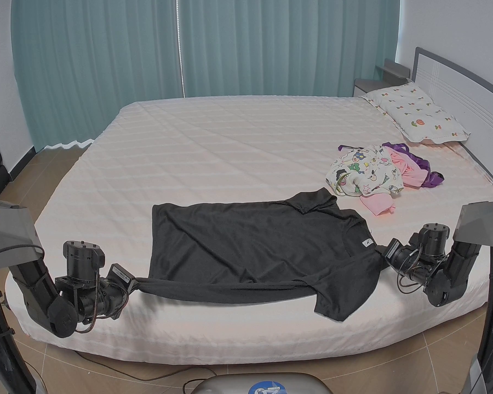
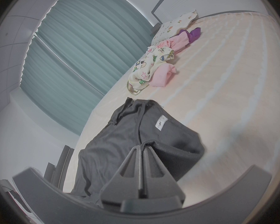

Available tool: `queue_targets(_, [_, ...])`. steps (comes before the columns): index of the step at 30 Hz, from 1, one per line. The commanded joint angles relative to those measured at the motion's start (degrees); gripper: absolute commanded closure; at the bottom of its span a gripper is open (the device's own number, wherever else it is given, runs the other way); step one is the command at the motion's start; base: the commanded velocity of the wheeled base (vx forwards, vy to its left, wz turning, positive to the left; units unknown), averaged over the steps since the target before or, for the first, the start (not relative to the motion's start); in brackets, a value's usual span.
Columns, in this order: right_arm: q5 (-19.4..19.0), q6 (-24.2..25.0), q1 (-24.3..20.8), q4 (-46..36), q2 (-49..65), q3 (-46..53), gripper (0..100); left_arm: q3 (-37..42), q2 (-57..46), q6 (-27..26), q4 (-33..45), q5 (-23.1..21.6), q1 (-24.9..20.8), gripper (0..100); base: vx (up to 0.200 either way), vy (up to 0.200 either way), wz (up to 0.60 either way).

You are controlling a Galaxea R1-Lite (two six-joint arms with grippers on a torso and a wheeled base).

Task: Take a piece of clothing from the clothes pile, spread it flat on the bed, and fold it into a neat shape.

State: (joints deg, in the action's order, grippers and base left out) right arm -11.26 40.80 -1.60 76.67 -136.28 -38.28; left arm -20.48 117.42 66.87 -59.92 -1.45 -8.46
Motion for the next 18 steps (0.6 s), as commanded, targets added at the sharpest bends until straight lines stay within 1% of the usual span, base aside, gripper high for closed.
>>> queue_targets(1, [0.0, 0.0, -0.3, -2.4, -3.7, -7.1, 100, -0.3, 2.1, 0.3, -2.3, 0.0, 0.8, 100, 0.0, 0.0, 0.0])
queue_targets(4, [0.0, 0.0, -1.0, -4.2, -5.7, -10.7, 100, 0.0, 3.0, 0.3, -4.4, 0.0, 0.8, 100, 0.0, 0.0, 0.0])
queue_targets(10, [0.8, 0.2, -1.9, -4.2, -9.0, -16.2, 100, -0.2, 3.6, 0.5, -4.9, -0.1, 1.0, 100, 0.0, 0.0, 0.0])
queue_targets(11, [0.8, 0.2, -1.9, -4.2, -9.0, -16.2, 0, -0.2, 3.6, 0.5, -4.9, -0.1, 1.0, 100, 0.0, 0.0, 0.0])
queue_targets(15, [1.2, 0.1, -1.9, -4.4, -9.4, -15.2, 0, -0.1, 3.8, 0.5, -4.9, -0.3, 1.0, 100, 0.0, 0.0, 0.0])
queue_targets(18, [0.9, 0.1, -0.5, -4.4, -6.8, -12.6, 0, 0.1, 3.8, 0.5, -4.9, -0.5, 1.0, 100, 0.0, 0.0, 0.0])
